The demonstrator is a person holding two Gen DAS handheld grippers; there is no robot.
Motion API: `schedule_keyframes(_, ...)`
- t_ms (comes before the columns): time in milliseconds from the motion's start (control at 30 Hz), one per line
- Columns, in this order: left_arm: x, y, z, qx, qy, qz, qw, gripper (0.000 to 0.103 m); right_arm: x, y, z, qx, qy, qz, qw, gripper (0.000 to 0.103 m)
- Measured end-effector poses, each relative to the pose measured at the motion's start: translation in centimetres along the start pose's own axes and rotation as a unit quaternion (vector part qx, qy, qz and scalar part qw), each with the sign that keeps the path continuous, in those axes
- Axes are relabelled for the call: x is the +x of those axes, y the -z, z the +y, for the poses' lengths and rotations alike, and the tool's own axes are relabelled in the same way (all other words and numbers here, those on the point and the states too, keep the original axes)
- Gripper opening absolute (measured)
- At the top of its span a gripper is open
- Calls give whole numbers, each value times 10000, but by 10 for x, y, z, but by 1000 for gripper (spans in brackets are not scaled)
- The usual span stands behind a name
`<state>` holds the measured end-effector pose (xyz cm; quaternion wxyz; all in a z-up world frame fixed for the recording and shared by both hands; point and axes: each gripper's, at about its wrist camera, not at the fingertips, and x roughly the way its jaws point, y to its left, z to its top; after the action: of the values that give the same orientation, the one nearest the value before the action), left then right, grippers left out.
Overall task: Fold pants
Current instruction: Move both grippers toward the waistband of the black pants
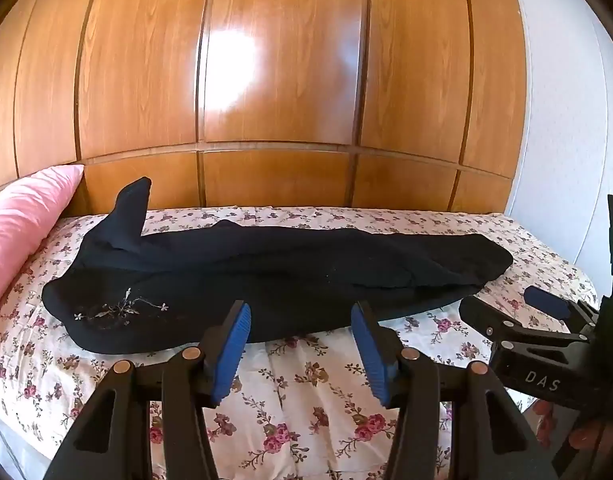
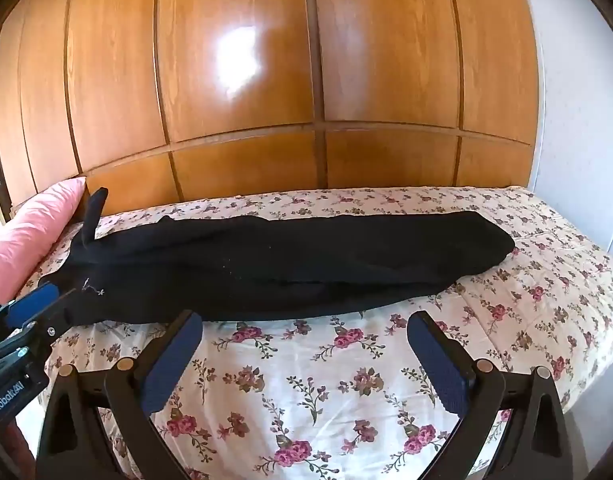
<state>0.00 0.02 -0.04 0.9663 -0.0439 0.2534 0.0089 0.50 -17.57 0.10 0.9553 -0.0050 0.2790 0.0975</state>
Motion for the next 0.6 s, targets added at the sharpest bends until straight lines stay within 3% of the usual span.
schedule_keyframes(600,7,3,-1,-60,71,163,9998,53,2,2,1,-69,-27,27,10000,103)
